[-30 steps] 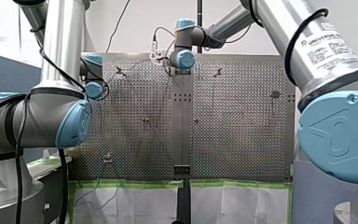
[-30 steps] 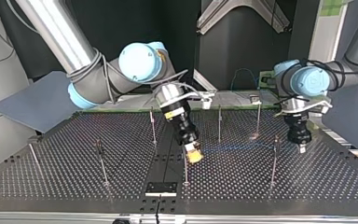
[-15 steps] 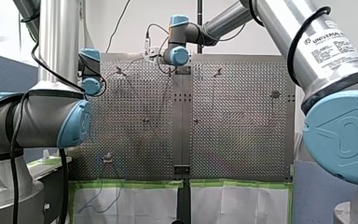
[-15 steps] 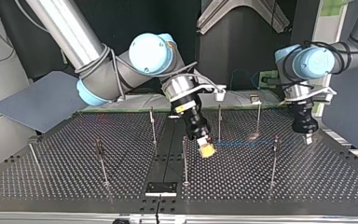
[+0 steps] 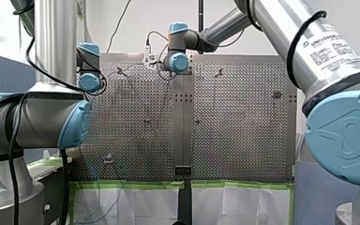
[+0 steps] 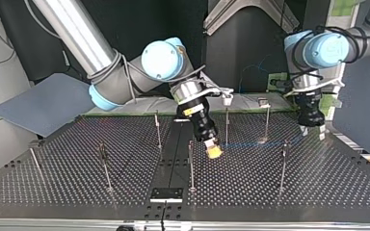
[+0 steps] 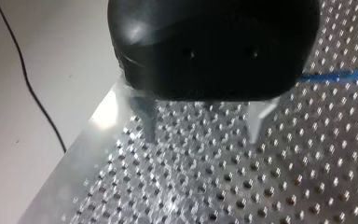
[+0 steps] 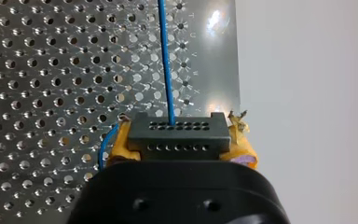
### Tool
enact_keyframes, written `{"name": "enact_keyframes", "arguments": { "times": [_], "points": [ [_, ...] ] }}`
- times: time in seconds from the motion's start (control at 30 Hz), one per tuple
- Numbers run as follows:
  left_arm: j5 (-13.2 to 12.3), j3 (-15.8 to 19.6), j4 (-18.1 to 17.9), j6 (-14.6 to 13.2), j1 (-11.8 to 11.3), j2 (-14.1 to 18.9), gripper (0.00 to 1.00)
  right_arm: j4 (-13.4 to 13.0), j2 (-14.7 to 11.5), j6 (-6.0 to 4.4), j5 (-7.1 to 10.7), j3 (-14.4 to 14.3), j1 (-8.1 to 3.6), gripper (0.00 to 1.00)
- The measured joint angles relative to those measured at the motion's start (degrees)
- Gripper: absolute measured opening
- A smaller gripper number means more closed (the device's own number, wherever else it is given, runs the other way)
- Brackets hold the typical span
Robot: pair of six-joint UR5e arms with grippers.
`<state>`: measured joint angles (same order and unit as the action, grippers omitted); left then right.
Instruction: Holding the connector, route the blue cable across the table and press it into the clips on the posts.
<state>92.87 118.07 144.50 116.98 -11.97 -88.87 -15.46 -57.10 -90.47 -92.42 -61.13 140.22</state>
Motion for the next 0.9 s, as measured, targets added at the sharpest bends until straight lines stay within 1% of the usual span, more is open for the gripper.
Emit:
{"name": "enact_keyframes", "arguments": {
  "times": [0.1,0.23,0.37,0.47,0.53,0.63,0.9],
  "points": [
    [-0.6,0.5,1.9,-0.1,0.3,1.7,1.0,0.0,0.1,-0.2,0.03,0.0,-0.05,0.0],
    [-1.1,0.8,4.3,-0.5,1.1,3.5,1.0,0.0,0.4,-0.72,0.1,0.0,-0.33,0.0],
    [-2.4,1.3,6.9,-0.8,2.0,5.3,1.0,0.1,0.5,-0.98,0.12,0.0,-0.51,0.0],
    [-3.4,1.7,8.6,-0.9,2.7,6.6,1.0,0.1,0.6,-1.36,0.13,0.0,-0.6,0.0],
    [-3.7,1.9,9.2,-1.2,3.1,7.2,1.0,0.1,0.6,-1.53,0.17,0.0,-0.65,0.0],
    [-4.0,2.1,9.6,-2.1,4.0,8.0,1.0,0.1,0.8,-1.62,0.41,0.0,-0.67,0.0],
    [-3.6,2.1,11.1,-6.9,5.7,8.8,1.0,0.2,1.1,-1.97,0.56,0.0,-0.69,0.0]
  ]
}}
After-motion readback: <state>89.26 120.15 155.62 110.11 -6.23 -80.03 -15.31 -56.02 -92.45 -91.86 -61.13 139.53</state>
